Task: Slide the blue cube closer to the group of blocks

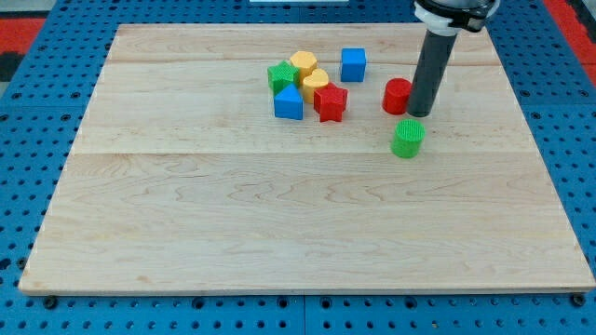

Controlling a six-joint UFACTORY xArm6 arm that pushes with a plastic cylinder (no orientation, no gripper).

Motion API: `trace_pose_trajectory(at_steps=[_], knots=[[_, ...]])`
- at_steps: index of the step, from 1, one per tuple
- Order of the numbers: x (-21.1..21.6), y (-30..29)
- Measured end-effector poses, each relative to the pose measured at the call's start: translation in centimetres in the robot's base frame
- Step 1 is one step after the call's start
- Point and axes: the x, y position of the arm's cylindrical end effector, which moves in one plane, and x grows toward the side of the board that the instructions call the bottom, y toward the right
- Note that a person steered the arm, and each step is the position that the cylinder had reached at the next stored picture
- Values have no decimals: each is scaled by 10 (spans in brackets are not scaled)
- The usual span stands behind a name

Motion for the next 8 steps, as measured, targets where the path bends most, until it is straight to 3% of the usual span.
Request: trace_pose_trajectory(at_steps=[3,6,8], knots=[[-28,-31],[-87,21],[-103,0]])
